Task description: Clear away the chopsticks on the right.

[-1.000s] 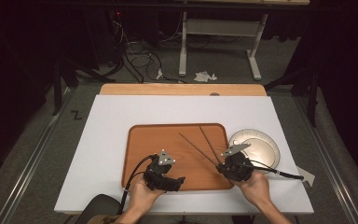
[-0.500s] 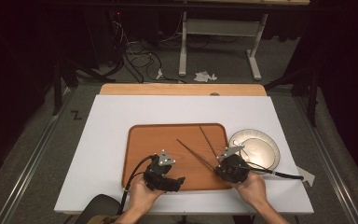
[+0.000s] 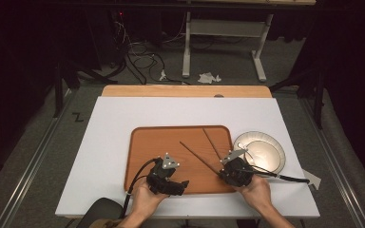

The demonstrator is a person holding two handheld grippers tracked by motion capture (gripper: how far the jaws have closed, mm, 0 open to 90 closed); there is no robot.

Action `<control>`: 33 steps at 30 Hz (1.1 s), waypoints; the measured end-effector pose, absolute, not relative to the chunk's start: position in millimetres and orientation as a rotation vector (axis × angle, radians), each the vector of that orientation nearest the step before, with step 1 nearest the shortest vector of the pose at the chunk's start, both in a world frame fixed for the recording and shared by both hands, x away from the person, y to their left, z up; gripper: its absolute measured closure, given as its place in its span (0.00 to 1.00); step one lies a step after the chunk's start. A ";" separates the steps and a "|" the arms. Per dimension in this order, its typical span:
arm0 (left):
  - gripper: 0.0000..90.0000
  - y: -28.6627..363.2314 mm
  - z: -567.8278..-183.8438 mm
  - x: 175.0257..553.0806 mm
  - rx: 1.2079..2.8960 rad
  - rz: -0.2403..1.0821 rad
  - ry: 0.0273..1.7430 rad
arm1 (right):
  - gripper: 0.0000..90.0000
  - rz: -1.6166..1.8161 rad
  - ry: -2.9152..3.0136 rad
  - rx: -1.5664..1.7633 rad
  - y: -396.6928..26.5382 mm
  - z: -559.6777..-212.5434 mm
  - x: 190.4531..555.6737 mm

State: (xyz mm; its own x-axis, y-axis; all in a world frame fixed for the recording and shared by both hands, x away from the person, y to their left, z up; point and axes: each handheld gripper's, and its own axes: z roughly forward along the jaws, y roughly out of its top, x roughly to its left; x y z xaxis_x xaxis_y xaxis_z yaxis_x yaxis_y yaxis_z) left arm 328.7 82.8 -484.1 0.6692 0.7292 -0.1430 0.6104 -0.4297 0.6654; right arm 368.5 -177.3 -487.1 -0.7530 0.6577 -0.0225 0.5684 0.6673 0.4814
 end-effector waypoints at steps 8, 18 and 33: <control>0.29 83.2 -483.7 328.4 2.173 0.216 1.027 | 0.92 0.662 2.667 0.987 -178.2 -487.2 368.4; 0.29 83.0 -483.5 327.9 2.171 0.221 1.027 | 0.92 0.616 2.617 0.964 -179.8 -487.4 368.1; 0.29 83.8 -482.7 327.8 2.166 0.226 1.027 | 0.87 0.611 2.571 0.915 -181.5 -485.6 361.9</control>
